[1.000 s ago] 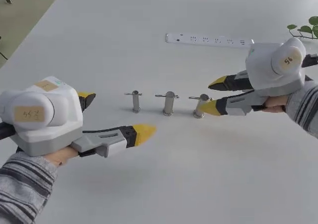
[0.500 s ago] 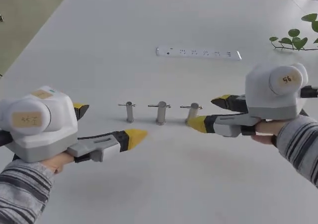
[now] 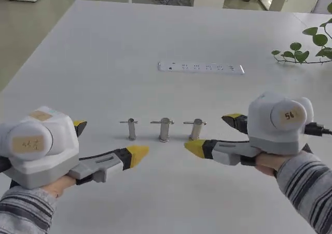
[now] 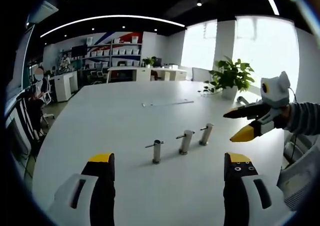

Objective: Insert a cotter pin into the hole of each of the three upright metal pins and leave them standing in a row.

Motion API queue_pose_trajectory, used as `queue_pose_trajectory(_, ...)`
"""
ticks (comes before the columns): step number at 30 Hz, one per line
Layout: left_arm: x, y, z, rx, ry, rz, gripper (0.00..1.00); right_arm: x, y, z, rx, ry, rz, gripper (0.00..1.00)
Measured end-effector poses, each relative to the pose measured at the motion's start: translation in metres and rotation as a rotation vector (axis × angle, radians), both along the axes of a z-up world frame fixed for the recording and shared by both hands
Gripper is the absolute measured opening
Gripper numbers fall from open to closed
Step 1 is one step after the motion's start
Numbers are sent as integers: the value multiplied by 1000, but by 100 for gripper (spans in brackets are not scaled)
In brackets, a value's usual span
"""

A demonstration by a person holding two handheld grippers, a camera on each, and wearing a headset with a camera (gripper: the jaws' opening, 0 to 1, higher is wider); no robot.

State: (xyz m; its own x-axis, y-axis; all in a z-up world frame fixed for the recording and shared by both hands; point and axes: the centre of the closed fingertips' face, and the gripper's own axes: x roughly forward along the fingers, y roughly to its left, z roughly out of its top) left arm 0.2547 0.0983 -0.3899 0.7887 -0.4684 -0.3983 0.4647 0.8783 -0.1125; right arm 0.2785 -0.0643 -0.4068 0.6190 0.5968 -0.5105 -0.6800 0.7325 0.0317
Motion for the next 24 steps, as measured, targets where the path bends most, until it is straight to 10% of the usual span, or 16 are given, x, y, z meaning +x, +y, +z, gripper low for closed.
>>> queue_pose_trajectory(24, -12, -2, 1, -14, 8, -8, 99, -13, -7, -2, 71, 30, -110, 84)
